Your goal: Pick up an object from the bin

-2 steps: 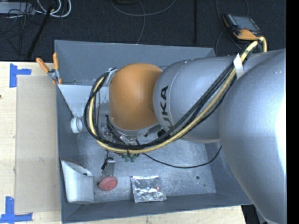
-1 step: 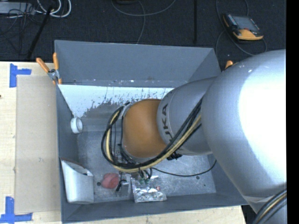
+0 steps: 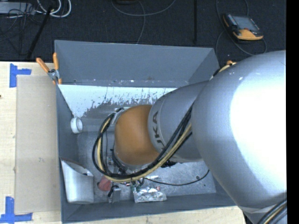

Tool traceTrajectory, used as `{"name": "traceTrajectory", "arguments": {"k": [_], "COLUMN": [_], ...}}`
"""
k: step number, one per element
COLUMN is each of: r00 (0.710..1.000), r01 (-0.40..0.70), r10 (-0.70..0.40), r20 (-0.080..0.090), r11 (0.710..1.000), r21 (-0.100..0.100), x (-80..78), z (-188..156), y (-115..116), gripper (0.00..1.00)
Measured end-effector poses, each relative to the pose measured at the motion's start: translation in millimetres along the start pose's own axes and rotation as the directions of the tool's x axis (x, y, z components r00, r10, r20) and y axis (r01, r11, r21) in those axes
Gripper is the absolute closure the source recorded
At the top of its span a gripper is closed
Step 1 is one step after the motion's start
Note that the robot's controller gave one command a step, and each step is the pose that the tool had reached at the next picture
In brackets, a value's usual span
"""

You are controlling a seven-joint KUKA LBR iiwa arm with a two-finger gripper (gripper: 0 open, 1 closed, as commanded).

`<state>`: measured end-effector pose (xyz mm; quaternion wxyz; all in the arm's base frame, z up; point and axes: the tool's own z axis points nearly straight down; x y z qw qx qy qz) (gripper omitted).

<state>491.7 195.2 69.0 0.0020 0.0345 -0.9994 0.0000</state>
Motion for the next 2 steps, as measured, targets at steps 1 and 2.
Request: {"name": "traceTrajectory", "arguments": {"k": [1,2], "r00": [1.0,1.0], "r01": [-0.003,0.008], "r10": [0.003,-0.008], "r20": [0.001,0.012], "r11": [1.0,1.0], "r21": [0.001,-0.003], "x": [-0.7,-3.1], "z": [-0.1,-179.9], "y": [-1.0,-0.5], "gripper": [1.0,1.0]}}
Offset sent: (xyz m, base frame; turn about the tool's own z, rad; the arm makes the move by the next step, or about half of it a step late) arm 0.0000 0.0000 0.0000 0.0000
